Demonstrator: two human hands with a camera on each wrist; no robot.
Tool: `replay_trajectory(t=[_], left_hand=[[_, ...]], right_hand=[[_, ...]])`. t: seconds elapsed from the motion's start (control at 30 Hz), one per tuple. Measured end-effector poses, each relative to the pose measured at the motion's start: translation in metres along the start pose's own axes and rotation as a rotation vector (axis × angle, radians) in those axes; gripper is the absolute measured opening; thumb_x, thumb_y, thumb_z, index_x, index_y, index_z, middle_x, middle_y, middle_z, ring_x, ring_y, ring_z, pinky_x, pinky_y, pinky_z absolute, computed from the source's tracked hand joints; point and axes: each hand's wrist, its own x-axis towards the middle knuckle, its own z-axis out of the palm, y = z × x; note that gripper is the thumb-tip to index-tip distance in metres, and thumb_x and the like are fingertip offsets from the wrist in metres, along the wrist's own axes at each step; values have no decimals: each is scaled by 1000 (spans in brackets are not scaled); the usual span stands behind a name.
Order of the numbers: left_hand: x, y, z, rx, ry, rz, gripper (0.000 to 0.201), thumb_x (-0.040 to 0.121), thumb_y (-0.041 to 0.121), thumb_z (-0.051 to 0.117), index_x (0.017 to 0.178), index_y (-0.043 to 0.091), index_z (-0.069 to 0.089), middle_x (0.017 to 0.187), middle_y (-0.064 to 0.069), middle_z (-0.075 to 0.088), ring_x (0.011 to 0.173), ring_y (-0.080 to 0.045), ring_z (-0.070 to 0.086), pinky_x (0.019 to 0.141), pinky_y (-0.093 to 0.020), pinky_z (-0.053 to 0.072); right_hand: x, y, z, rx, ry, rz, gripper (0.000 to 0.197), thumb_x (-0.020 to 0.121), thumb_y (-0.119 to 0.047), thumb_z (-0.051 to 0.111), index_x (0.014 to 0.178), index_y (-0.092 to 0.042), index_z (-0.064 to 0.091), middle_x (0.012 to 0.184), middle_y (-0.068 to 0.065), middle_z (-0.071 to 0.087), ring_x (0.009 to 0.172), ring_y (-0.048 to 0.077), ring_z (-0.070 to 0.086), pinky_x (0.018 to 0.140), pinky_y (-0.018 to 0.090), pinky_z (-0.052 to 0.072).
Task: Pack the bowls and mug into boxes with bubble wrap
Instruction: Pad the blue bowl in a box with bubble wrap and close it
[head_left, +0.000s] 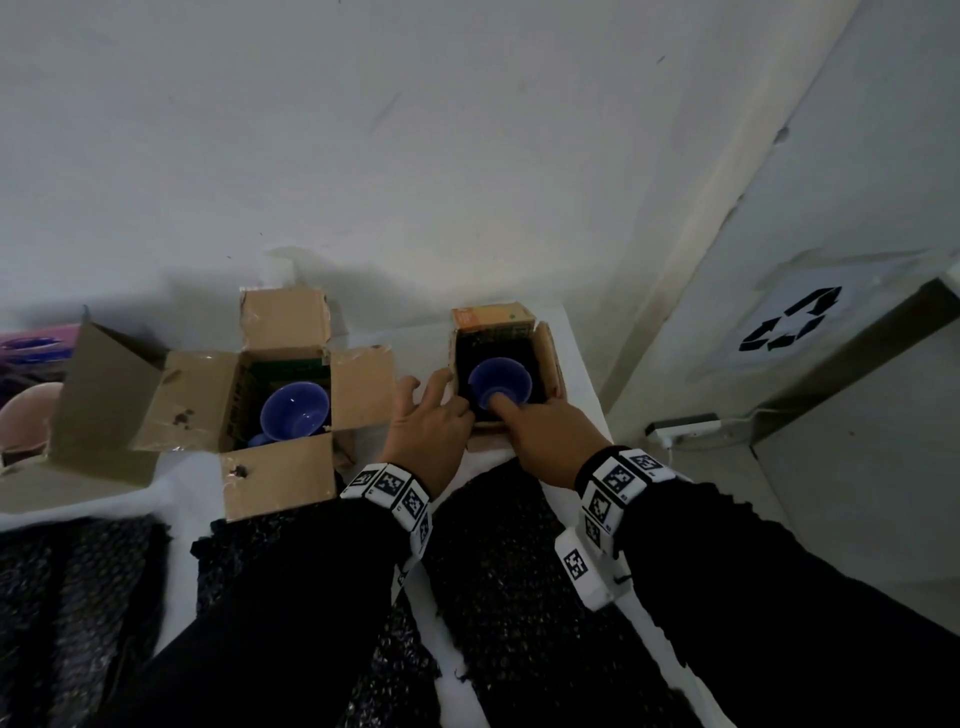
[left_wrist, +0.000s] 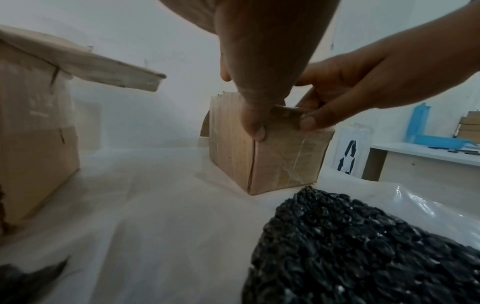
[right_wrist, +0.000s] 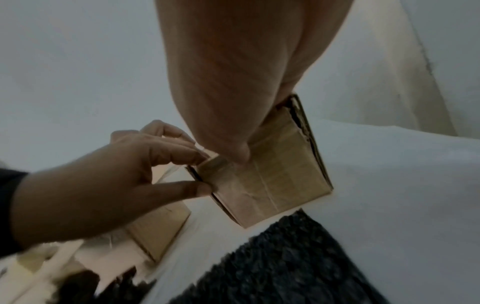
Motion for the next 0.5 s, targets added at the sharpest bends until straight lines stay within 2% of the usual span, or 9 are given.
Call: replay_trajectory(t=[0.1, 0.13, 0.2, 0.23, 0.3, 0.33, 0.4, 0.47, 0.5], left_hand=[[1, 2, 1, -46, -13, -33, 45, 82, 23, 24, 83, 21, 69, 100, 2, 63, 126, -33, 45, 100, -52, 18], [1, 2, 2, -40, -21, -48, 43, 83, 26, 27, 87, 22, 69, 111, 0, 61, 128, -34, 41, 101, -53, 17], [2, 1, 2, 1, -20, -62, 23, 80, 28, 49, 90, 26, 69, 127, -2, 53, 130, -34, 32, 104, -55, 15], [3, -1, 1, 8, -15, -58, 17, 77, 28, 59, 90, 28, 69, 129, -3, 51, 129, -34, 29, 104, -55, 15], [3, -3, 2, 15, -43, -30, 17, 75, 26, 63, 90, 28, 69, 128, -2, 51, 129, -35, 29, 103, -56, 12], [4, -5, 2, 22, -44, -13, 19, 75, 24, 62, 93, 27, 67, 125, 0, 53, 128, -34, 32, 103, -56, 11], [3, -8, 6, 7, -29, -12, 34, 72, 23, 66, 105, 26, 61, 115, 3, 57, 122, -32, 41, 103, -55, 14], [4, -10, 11, -30, -17, -2, 47, 69, 22, 70, 114, 25, 58, 111, 4, 60, 115, -30, 46, 102, -54, 17], [5, -11, 12, -34, -17, 13, 45, 68, 23, 71, 112, 25, 60, 111, 4, 61, 114, -30, 46, 100, -53, 19]], right_hand=[[2, 1, 12, -3, 53, -13, 37, 87, -18, 53, 124, -13, 53, 87, 13, 66, 74, 34, 62, 61, 34, 36], [4, 0, 11, -7, 61, -5, 34, 89, -22, 54, 122, -14, 57, 93, 15, 67, 83, 35, 61, 64, 36, 40], [9, -2, -3, 17, 29, 17, 31, 94, -33, 49, 118, -19, 63, 102, 14, 65, 101, 35, 54, 74, 39, 46], [12, -1, -12, 34, 12, 17, 32, 96, -37, 45, 114, -20, 66, 100, 12, 64, 104, 34, 53, 75, 38, 45], [20, 1, -33, 77, 19, 39, 34, 98, -35, 40, 105, -17, 69, 89, 6, 58, 99, 28, 57, 69, 33, 40], [25, 4, -43, 135, 54, 73, 32, 98, -31, 40, 105, -16, 67, 91, 4, 57, 97, 27, 57, 70, 32, 39], [36, 14, -54, 229, 116, 114, 31, 94, -20, 42, 119, -17, 60, 116, 5, 59, 107, 25, 54, 82, 35, 43], [47, 20, -59, 237, 37, 94, 45, 89, -11, 45, 134, -19, 50, 138, 4, 51, 121, 25, 49, 99, 40, 41], [53, 23, -60, 222, -16, 79, 53, 87, -8, 48, 138, -20, 46, 143, 4, 47, 126, 25, 46, 103, 42, 39]])
